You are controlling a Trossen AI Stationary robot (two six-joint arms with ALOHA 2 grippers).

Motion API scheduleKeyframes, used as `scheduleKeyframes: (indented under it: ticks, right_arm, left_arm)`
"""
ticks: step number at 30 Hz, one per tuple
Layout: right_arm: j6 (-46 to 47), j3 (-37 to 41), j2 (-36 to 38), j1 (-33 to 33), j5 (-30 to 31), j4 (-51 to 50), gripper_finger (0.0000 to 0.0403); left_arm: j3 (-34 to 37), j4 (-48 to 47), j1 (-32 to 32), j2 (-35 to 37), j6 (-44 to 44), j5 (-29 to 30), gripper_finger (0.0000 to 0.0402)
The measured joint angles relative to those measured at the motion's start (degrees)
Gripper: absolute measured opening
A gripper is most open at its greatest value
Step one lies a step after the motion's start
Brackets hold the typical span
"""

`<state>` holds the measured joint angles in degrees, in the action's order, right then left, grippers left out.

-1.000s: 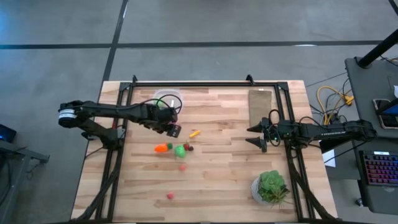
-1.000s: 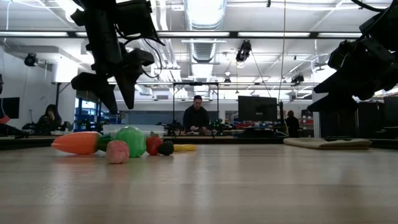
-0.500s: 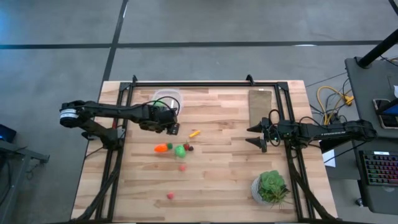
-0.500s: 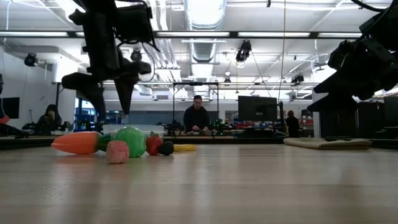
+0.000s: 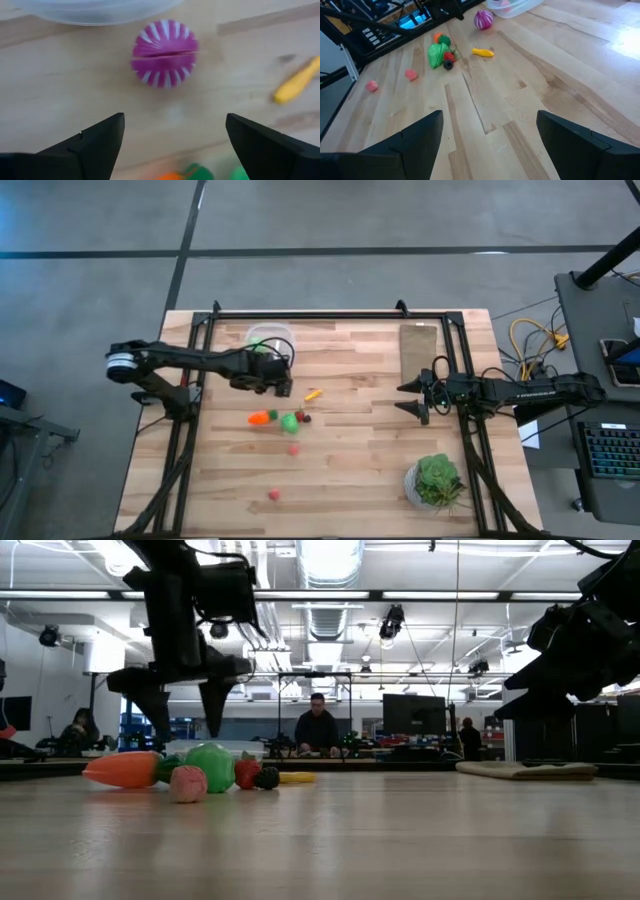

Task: Pick and placing Produce into tupperware
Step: Put the onion into the transparent bin

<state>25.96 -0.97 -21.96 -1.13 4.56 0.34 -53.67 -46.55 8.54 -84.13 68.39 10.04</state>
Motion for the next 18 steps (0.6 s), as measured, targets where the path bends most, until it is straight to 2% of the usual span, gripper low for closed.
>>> scheduleKeyframes:
  ticks: [11, 15, 18]
  right_arm:
    - [0.0, 0.0, 0.1, 0.0, 0.0, 0.0, 0.0313]
    - [0.0, 0.0, 0.0, 0.0, 0.0, 0.0, 0.0313]
    - [0.0, 0.0, 0.0, 0.0, 0.0, 0.0, 0.0313]
  left_arm:
    - [-0.2, 2.6, 0.1, -3.5, -0.3, 2.6, 0.0334]
    - [-0.6, 3.0, 0.9, -3.2, -0.4, 6.5, 0.0334]
    - [-0.7, 3.6, 2.4, -3.2, -2.3, 7.1, 0.0334]
